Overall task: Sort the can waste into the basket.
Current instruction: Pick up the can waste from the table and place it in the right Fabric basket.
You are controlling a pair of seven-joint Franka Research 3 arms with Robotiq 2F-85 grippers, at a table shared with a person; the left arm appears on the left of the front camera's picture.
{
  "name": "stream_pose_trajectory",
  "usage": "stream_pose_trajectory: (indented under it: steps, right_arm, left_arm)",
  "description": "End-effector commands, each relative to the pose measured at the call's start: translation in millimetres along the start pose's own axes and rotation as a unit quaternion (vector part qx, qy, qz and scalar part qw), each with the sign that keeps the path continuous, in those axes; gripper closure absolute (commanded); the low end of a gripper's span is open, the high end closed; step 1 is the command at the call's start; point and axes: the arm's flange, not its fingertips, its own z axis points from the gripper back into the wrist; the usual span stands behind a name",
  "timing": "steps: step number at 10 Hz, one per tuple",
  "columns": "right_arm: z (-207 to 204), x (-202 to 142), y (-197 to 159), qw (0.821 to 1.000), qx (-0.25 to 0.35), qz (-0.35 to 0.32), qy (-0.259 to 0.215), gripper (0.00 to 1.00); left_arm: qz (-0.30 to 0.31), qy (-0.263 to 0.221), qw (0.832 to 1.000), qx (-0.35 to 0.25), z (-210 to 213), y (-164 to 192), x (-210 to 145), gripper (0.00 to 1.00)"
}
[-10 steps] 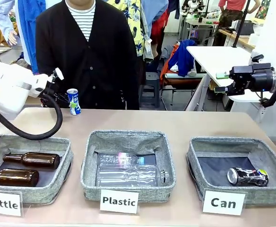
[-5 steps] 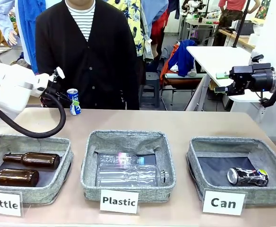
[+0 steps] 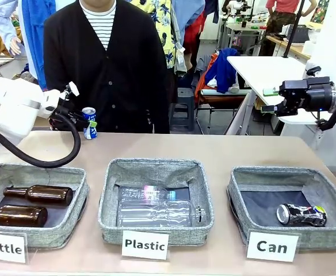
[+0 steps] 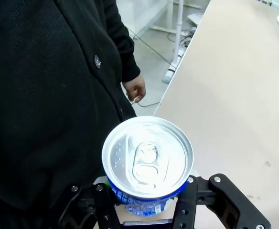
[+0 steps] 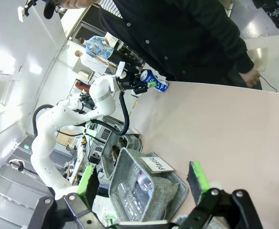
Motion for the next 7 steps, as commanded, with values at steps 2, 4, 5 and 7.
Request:
stream_pose_trajectory:
  steps: [2,4,5,7]
  right_arm:
    - [1,3,3,1.0,0.002,0.001,0.002,0.0]
    - [1,3,3,1.0,0.002,0.001,0.002,0.0]
    - [1,3,3,1.0,0.002,0.001,0.002,0.0]
    - [1,3,3,1.0,0.002,0.001,0.002,0.0]
  left_arm:
    - [-0.025,-0.024,0.999,-0.025,31,-29,13,1.0]
    - [-0.039,0.018,0.99,-0.134,91,-88,33,1.0]
    - [-0.041,0.056,0.977,-0.201,125,-118,40,1.0]
    - [-0.102,0.093,0.959,-0.249,196,-169,49,1.0]
